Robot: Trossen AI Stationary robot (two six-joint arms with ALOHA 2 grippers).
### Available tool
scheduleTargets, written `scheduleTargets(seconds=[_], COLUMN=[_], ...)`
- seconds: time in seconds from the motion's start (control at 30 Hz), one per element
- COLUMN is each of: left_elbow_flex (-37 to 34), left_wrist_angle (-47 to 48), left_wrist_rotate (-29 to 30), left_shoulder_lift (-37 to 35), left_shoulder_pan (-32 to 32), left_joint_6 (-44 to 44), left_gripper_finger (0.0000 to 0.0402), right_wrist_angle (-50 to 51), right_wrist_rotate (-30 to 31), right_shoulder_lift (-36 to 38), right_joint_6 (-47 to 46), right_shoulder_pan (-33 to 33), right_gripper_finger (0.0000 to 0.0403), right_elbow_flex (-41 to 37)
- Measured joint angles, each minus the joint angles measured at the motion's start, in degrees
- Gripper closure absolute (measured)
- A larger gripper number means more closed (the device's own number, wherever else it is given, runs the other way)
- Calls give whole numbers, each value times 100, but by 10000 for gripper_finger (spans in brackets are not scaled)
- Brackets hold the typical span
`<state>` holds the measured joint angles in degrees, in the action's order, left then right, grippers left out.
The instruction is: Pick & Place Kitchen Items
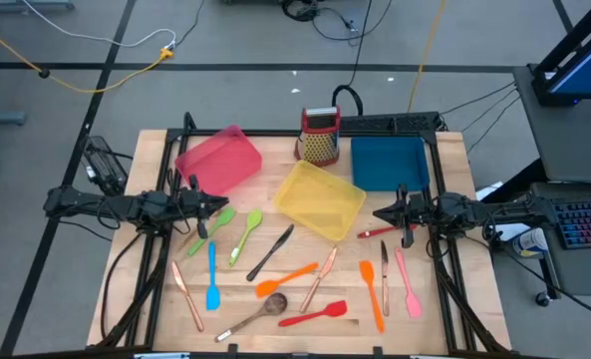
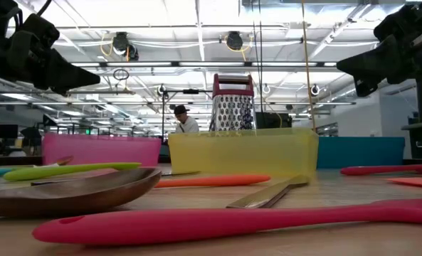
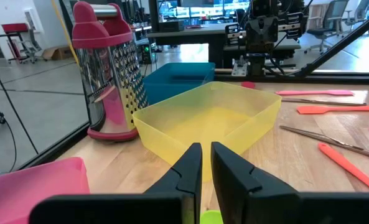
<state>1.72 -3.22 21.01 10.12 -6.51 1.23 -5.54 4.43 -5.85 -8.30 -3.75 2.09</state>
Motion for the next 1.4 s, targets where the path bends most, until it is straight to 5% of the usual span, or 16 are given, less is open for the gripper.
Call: scheduleTargets(seconds=[0.9, 1.13, 1.4], left_elbow_flex=[-1, -1, -1], left_wrist_angle=[-81, -105, -132], left_wrist_rotate=[5, 5, 6], left_shoulder_lift=[1, 1, 1], left_shoulder_pan=[4, 5, 5], left_joint_6=[255, 511, 447], left_gripper_finger=[364, 364, 364], right_wrist_angle=[-36, -591, -1428], right_wrist_rotate=[2, 4, 34], right_shoulder_lift=[0, -4, -4], right_joint_6=[0, -320, 341], right_shoulder_pan=[0, 1, 1], right_gripper_finger=[399, 399, 399], right_elbow_flex=[-1, -1, -2])
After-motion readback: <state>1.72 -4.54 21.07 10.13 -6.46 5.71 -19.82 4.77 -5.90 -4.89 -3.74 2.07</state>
